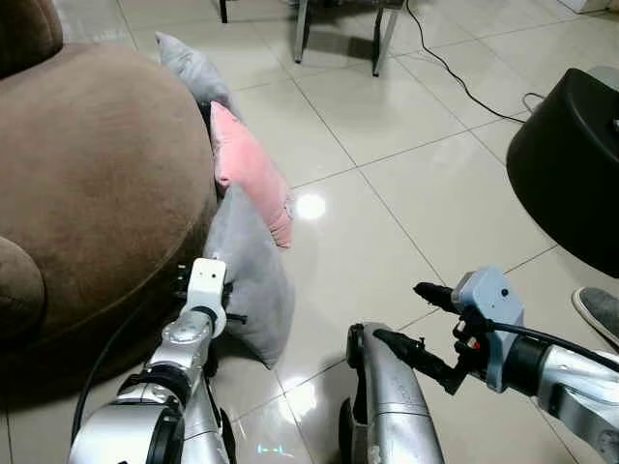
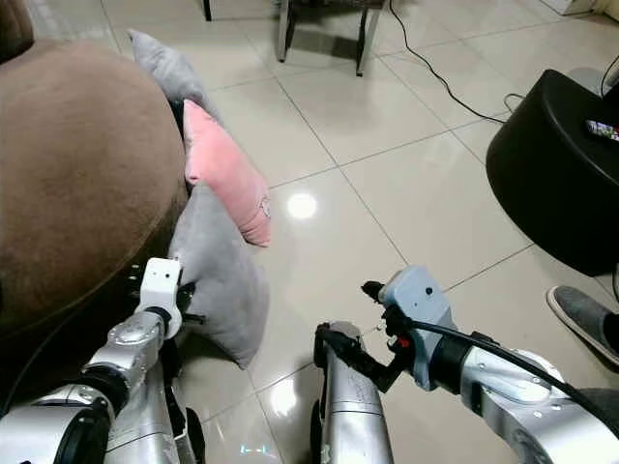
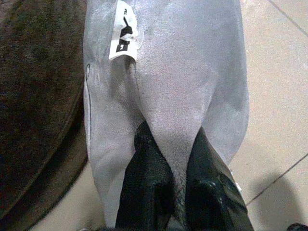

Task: Move the pillow to the sofa from floor

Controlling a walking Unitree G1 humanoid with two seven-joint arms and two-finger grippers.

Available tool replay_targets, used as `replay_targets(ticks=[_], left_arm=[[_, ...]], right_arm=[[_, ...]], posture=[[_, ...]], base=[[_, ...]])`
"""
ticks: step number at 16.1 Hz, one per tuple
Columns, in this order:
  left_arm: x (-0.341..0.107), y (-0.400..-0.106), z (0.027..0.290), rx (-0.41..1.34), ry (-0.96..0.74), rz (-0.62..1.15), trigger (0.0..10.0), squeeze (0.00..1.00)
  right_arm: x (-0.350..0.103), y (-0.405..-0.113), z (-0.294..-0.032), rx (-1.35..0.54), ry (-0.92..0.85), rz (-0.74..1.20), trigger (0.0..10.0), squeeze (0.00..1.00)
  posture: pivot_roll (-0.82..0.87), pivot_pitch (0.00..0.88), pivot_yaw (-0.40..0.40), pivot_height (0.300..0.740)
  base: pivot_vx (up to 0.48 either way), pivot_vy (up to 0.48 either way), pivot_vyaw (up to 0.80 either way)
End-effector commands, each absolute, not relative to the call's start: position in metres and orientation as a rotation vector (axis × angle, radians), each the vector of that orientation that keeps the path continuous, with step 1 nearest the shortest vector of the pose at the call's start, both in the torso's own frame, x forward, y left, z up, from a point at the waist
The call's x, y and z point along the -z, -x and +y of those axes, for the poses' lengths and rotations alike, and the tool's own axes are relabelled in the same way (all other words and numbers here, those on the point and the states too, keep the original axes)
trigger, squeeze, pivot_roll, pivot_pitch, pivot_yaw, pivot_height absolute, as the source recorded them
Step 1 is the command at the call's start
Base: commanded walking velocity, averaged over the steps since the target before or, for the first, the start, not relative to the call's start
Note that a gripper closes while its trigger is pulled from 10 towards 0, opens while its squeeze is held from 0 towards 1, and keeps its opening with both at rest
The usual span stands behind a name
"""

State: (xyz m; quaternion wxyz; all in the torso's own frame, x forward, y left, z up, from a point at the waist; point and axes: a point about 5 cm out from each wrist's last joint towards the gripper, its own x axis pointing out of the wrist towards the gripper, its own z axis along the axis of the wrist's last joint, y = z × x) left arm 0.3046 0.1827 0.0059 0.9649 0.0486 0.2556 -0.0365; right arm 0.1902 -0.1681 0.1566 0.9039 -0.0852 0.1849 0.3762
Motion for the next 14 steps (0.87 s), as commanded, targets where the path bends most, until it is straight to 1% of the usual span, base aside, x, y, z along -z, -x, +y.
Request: replay_targets(ticks=[1, 5, 6, 7, 8, 9, 10, 11, 12, 13, 14], left_arm=[[-0.003, -0.303, 0.177, 0.086, -0.071, 0.525, 0.0, 0.0], [-0.011, -0.309, 0.164, 0.145, 0.014, 0.464, 0.0, 0.0], [-0.017, -0.313, 0.16, 0.17, 0.048, 0.416, 0.0, 0.0], [-0.027, -0.318, 0.154, 0.19, 0.111, 0.342, 0.0, 0.0], [-0.034, -0.32, 0.151, 0.203, 0.151, 0.29, 0.0, 0.0], [-0.053, -0.32, 0.146, 0.231, 0.18, 0.175, 0.0, 0.0], [-0.074, -0.318, 0.141, 0.253, 0.165, 0.079, 0.0, 0.0], [-0.094, -0.312, 0.136, 0.268, 0.099, -0.004, 0.0, 0.0], [-0.107, -0.306, 0.131, 0.281, 0.062, -0.051, 3.3, 0.0], [-0.123, -0.299, 0.123, 0.285, 0.028, -0.107, 10.0, 0.0], [-0.135, -0.29, 0.119, 0.281, -0.011, -0.152, 10.0, 0.0]], right_arm=[[-0.152, -0.192, -0.17, -0.749, 0.179, 0.385, 10.0, 0.0], [-0.135, -0.206, -0.171, -0.644, 0.178, 0.362, 10.0, 0.0], [-0.132, -0.21, -0.171, -0.601, 0.174, 0.347, 10.0, 0.0], [-0.13, -0.215, -0.172, -0.546, 0.179, 0.329, 10.0, 0.0], [-0.131, -0.216, -0.172, -0.517, 0.171, 0.315, 10.0, 0.0], [-0.132, -0.222, -0.172, -0.457, 0.136, 0.276, 10.0, 0.0], [-0.135, -0.229, -0.173, -0.396, 0.09, 0.239, 10.0, 0.0], [-0.14, -0.233, -0.175, -0.344, 0.072, 0.21, 10.0, 0.0], [-0.144, -0.235, -0.174, -0.322, 0.061, 0.193, 10.0, 0.0], [-0.146, -0.237, -0.173, -0.291, 0.046, 0.174, 10.0, 0.0], [-0.143, -0.236, -0.169, -0.259, 0.037, 0.177, 10.0, 0.0]], posture=[[-0.24, 0.109, -0.058, 0.527], [-0.21, 0.045, -0.012, 0.527], [-0.2, 0.029, 0.001, 0.527], [-0.18, 0.0, 0.025, 0.527], [-0.17, 0.0, 0.028, 0.527], [-0.13, 0.0, 0.035, 0.527], [-0.11, 0.0, 0.046, 0.531], [-0.1, 0.0, 0.05, 0.541], [-0.09, 0.0, 0.047, 0.546], [-0.07, 0.0, 0.042, 0.556], [-0.08, 0.0, 0.047, 0.571]], base=[[0.0, 0.0, 0.0], [0.0, 0.0, 0.0], [0.0, 0.0, 0.0], [0.0, 0.0, 0.0], [0.0, 0.0, 0.0], [0.0, 0.0, 0.0], [0.0, 0.0, 0.0], [0.0, 0.0, 0.0], [0.0, 0.0, 0.0], [0.0, 0.0, 0.0], [0.0, 0.0, 0.0]])
